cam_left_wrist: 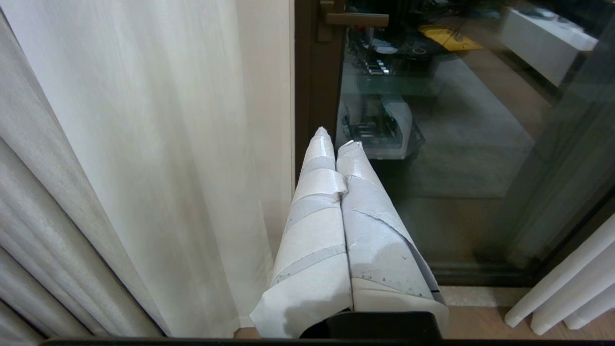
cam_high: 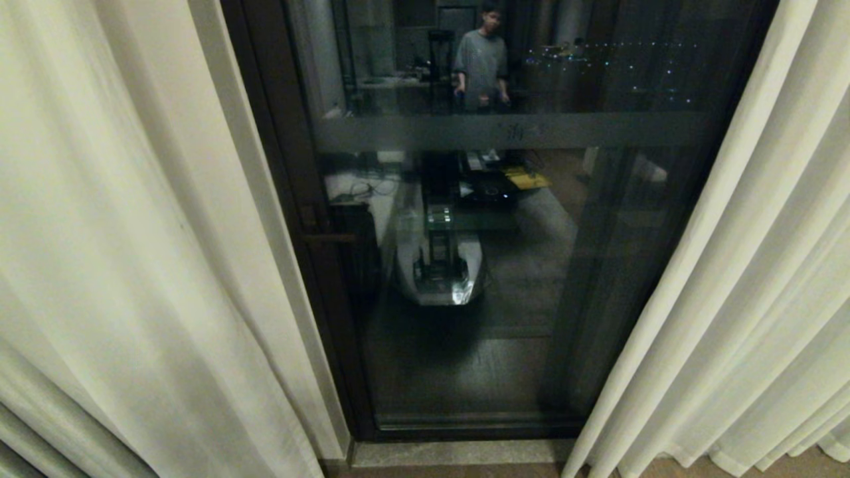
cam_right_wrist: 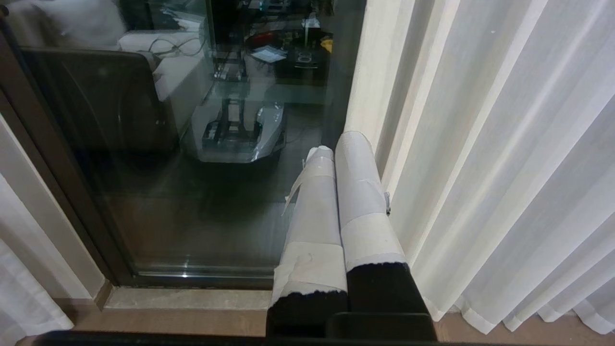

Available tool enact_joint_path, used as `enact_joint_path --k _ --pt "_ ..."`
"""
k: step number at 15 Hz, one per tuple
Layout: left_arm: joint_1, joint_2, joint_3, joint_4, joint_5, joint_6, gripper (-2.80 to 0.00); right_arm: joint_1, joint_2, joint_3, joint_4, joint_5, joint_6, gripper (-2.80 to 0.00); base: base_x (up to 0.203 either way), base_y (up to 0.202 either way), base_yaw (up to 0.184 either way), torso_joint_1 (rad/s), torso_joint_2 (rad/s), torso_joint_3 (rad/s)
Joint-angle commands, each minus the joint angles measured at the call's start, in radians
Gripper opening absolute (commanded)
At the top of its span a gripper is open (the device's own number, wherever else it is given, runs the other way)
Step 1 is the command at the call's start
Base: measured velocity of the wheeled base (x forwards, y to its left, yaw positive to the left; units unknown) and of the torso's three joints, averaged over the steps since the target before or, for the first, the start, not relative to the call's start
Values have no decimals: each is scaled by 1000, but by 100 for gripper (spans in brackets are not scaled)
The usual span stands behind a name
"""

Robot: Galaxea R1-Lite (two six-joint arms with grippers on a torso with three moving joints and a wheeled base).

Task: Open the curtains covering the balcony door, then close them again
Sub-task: Pull the inner curtains open on both sides

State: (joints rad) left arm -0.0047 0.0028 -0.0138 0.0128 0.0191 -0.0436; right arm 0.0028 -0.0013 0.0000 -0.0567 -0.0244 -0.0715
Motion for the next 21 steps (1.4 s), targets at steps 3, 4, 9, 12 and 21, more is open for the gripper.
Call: enact_joint_path --k 3,4,9,12,21 --pt "0 -3 0 0 1 -1 -280 0 1 0 -1 0 -1 -280 0 0 0 0 0 0" --pt "0 -3 0 1 1 -1 -280 0 1 0 0 0 -1 -280 0 0 0 0 0 0" --pt "0 -3 0 1 1 -1 -280 0 1 0 0 0 -1 -280 0 -37 4 0 1 1" --pt "0 -3 0 1 1 -1 -280 0 1 0 0 0 -1 -280 0 -180 2 3 6 1" --pt "0 -3 0 1 1 -1 -280 0 1 0 -1 0 -1 -280 0 -185 3 3 0 1"
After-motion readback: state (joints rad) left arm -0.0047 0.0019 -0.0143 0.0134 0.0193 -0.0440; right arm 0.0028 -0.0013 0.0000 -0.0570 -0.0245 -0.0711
